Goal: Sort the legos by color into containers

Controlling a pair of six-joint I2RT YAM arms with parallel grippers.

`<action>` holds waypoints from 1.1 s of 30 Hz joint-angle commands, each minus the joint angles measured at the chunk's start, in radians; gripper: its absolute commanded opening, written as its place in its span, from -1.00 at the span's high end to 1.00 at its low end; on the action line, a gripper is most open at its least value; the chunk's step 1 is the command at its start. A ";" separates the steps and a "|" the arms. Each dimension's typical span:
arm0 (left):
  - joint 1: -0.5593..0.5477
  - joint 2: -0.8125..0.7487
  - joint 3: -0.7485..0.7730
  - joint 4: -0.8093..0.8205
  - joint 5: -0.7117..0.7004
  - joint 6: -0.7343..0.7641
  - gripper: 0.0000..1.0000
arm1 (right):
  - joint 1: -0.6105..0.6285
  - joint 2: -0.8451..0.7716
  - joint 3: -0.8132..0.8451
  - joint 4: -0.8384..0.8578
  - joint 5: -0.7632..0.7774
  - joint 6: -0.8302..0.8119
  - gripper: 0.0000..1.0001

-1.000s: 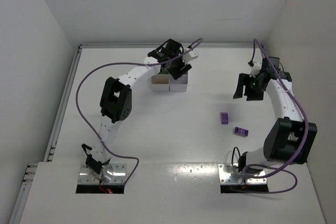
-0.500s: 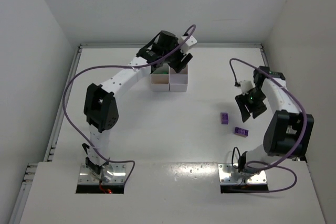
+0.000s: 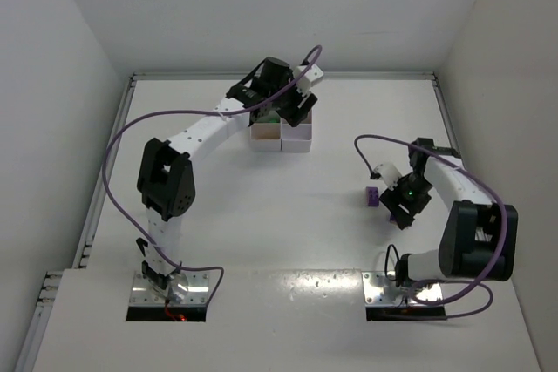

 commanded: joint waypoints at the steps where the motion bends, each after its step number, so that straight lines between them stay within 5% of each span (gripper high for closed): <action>1: 0.011 -0.061 0.003 0.038 0.014 -0.012 -0.50 | 0.027 0.021 -0.036 0.094 -0.015 -0.080 -0.22; 5: 0.011 -0.071 -0.006 0.038 0.014 -0.012 -0.74 | 0.027 0.044 -0.060 0.171 0.006 -0.103 -0.29; 17: 0.040 -0.089 -0.034 0.028 0.004 -0.023 -0.79 | 0.036 0.190 -0.070 0.332 0.080 -0.167 -0.32; 21: 0.049 -0.089 -0.034 0.028 0.004 -0.023 -0.79 | 0.036 0.202 -0.099 0.344 0.098 -0.209 -0.12; 28: 0.049 -0.089 -0.034 0.028 0.118 -0.032 -0.77 | 0.012 0.144 -0.061 0.281 0.029 -0.194 0.93; 33: -0.006 -0.078 -0.034 0.018 0.342 0.012 -0.77 | -0.060 0.084 0.167 0.136 -0.124 0.015 0.95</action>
